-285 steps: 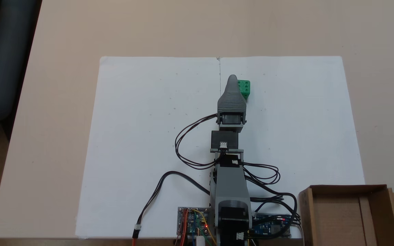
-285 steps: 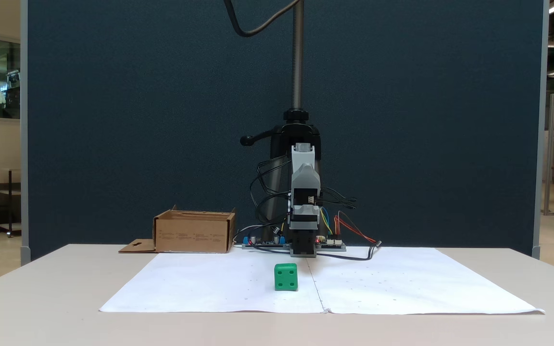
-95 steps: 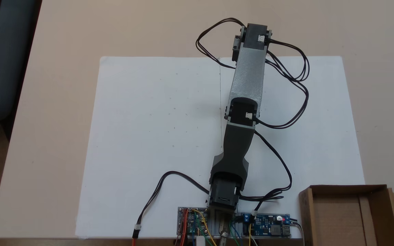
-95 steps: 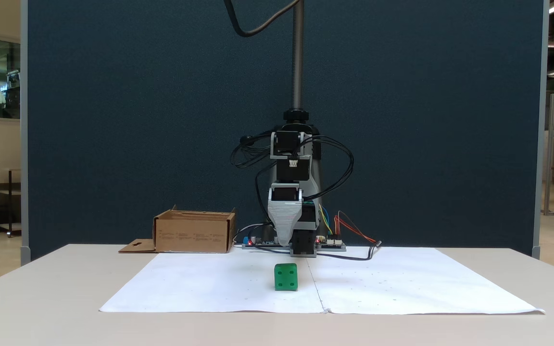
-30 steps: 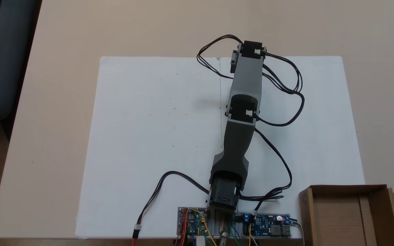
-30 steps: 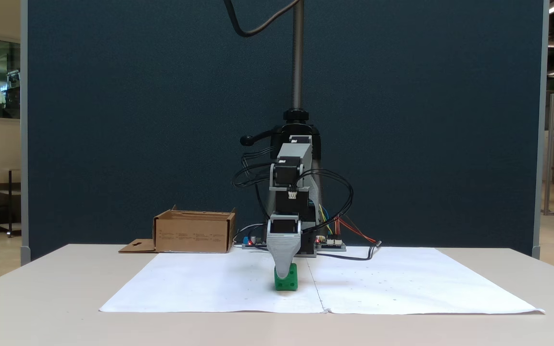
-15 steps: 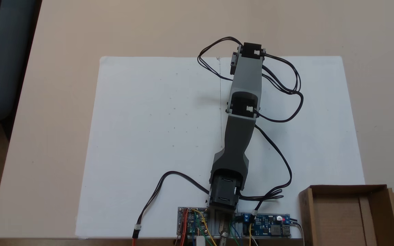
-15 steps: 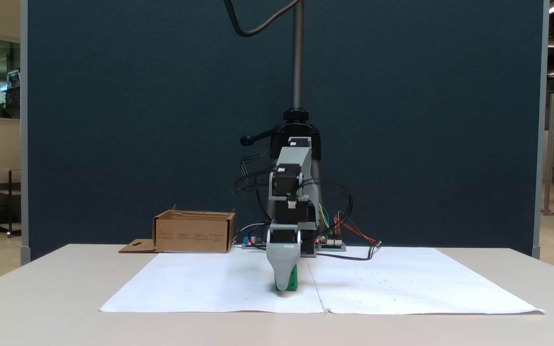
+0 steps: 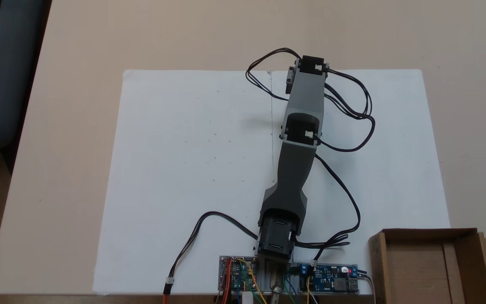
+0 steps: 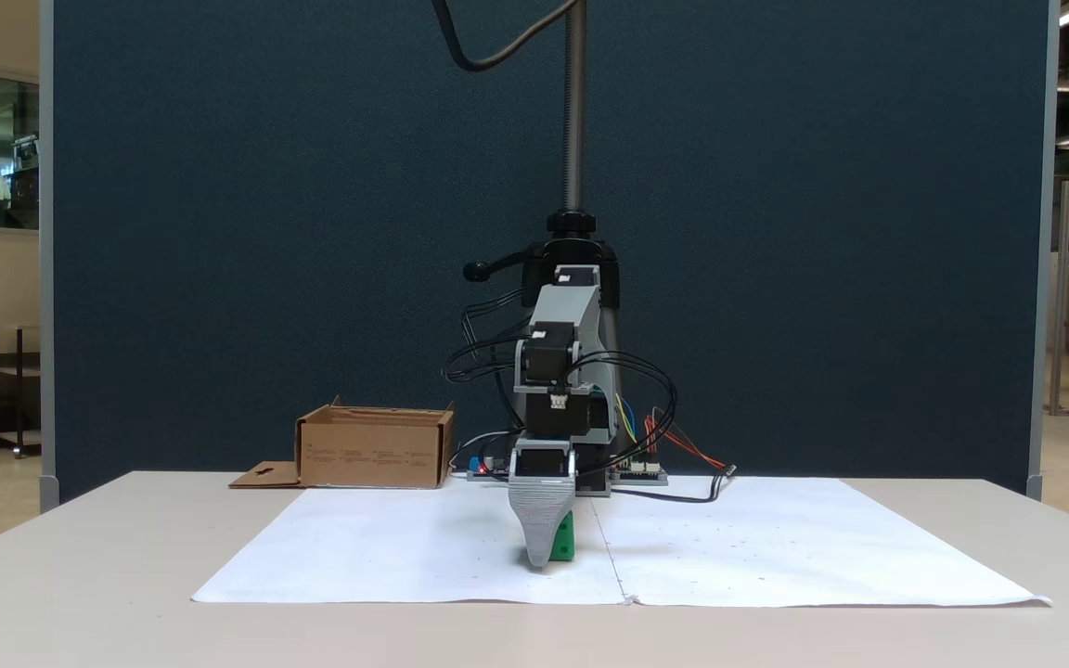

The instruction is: Grasp a green dice and put it in the bin.

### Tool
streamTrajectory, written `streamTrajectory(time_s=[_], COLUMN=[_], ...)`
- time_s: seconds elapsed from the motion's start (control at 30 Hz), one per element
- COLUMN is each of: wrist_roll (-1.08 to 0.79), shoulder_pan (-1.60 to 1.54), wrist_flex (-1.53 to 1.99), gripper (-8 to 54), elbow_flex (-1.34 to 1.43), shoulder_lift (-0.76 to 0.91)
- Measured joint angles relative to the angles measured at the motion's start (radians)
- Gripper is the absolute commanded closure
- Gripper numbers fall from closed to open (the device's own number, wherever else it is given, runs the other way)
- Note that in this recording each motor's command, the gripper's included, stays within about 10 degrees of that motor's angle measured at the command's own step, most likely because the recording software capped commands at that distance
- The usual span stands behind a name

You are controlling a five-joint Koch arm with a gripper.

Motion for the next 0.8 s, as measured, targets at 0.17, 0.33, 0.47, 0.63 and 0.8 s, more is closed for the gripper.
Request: streamTrajectory(time_s=[0.17, 0.33, 0.47, 0.63, 0.8], wrist_roll=[0.0, -0.002, -0.002, -0.002, -0.002], shoulder_pan=[0.02, 0.02, 0.015, 0.015, 0.005], wrist_flex=[-0.012, -0.017, -0.017, -0.017, -0.018], gripper=[1.6, 1.8, 2.3, 2.4, 2.4], elbow_flex=[0.002, 0.017, 0.017, 0.017, 0.032], shoulder_lift=[0.0, 0.003, 0.003, 0.003, 0.006])
